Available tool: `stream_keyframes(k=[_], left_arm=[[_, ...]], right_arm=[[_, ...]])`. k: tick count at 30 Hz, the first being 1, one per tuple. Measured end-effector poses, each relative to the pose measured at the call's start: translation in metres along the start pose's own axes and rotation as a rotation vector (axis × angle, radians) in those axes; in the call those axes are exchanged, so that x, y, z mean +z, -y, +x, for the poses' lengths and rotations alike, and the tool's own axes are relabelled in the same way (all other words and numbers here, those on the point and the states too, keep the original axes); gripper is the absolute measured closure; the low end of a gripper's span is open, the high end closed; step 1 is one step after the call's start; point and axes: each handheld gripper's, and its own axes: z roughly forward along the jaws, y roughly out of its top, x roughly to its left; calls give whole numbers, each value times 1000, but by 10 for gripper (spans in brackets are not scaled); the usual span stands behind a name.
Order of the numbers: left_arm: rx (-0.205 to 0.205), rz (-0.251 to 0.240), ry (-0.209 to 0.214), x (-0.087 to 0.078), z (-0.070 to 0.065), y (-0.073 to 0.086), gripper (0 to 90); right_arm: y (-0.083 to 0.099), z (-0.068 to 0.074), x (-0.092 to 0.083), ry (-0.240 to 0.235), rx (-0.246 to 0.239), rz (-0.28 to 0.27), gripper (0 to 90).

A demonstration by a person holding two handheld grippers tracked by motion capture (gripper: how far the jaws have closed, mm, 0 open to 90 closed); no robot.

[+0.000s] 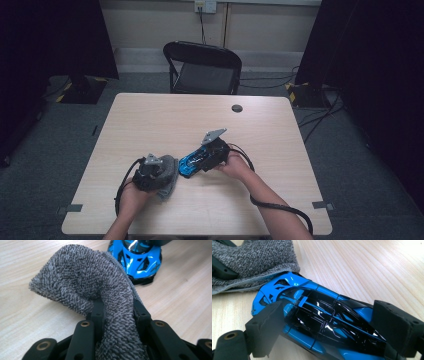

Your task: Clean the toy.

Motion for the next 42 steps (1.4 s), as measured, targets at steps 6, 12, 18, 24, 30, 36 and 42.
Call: stream_keyframes(k=[6,12,18,24,30,36,42], left_arm=[[16,8,18,-2,-8,3,689],[23,15,32,-3,-13,4,690],[49,23,44,-3,-20,4,689],[54,24,67,0,-28,3,691],[69,37,94,1,-36,1,692],[103,41,118,4,-46,0,692],[123,43,147,7,-54,-1,692]], right_arm=[[0,0,0,0,0,-1,112],[0,0,0,1,-1,-1,113],[0,0,0,1,-1,-1,113],[0,0,0,1,-1,0,113],[0,0,0,1,-1,0,113],[0,0,0,1,-2,0,113],[0,0,0,2,-2,0,113]])
